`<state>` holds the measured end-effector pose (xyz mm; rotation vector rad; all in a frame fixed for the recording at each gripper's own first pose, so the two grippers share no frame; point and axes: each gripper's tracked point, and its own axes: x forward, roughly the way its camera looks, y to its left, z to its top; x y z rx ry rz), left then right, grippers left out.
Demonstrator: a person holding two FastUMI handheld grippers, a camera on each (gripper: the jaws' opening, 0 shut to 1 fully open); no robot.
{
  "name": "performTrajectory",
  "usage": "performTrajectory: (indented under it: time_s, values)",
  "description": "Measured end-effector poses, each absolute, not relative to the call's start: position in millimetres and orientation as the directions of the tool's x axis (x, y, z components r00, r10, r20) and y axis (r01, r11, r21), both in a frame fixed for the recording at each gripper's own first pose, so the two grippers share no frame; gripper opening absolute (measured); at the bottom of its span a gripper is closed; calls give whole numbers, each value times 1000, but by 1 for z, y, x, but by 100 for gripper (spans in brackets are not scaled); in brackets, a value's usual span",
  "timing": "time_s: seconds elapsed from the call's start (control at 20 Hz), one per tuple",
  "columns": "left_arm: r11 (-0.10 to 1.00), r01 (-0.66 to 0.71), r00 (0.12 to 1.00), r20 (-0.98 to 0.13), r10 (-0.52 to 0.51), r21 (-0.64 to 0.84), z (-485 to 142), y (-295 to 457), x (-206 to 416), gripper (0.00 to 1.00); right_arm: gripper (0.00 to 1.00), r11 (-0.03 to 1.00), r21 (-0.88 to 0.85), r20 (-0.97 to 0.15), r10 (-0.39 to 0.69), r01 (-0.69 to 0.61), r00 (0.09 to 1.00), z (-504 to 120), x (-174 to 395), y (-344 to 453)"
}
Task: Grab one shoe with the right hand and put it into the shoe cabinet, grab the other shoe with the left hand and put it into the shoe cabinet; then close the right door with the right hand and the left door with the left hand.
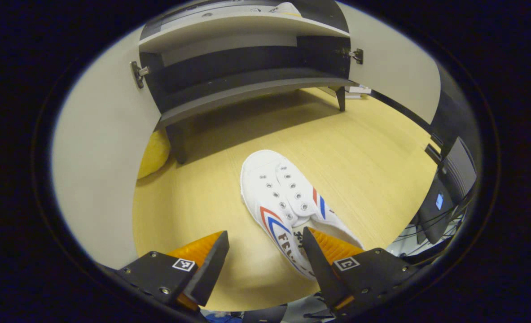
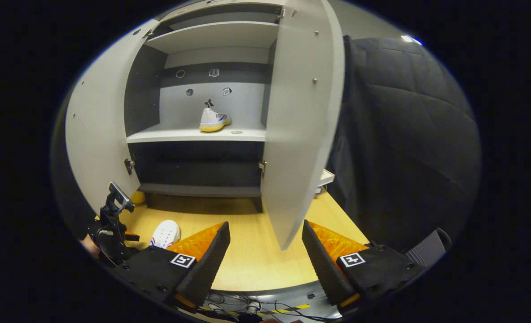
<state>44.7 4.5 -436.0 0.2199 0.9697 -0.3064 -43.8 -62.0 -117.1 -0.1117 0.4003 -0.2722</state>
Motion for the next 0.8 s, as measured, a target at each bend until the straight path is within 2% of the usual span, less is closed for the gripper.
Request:
performTrajectory:
  time_s: [0.1,0.15,0.2,0.35,0.45,0.5,0.7,0.75,0.8]
  values:
    - [945,325,492,-847,-200,-34,-446,-6,41,94,100,932,-177,-379,-362,317,852,-118,-72,-86]
    - [947,318,483,-852,-205,-47,-449,-8,43,94,97,915,-178,-381,-403,361,832,-118,-85,-100]
    - [947,318,493,-845,-207,-47,-448,-8,47,85,100,897,-175,-385,-442,406,810,-118,-98,-113]
    - [940,338,490,-844,-217,-45,-448,-15,55,83,97,844,-152,-393,-530,515,752,-120,-125,-146]
    - [950,310,485,-855,-185,-30,-450,-11,55,53,97,820,-134,-391,-560,556,730,-119,-137,-161]
    - [951,308,488,-853,-187,-32,-452,-12,56,55,100,811,-131,-385,-572,570,724,-116,-139,-169]
    - [965,260,476,-868,-137,-10,-455,-13,50,41,100,793,-130,-369,-596,595,713,-116,-137,-202]
    - [965,258,485,-869,-93,41,-456,-8,51,34,100,791,-125,-367,-597,598,713,-116,-139,-207]
    - [962,266,490,-868,-77,65,-454,-9,49,16,97,792,-121,-365,-597,599,715,-116,-138,-211]
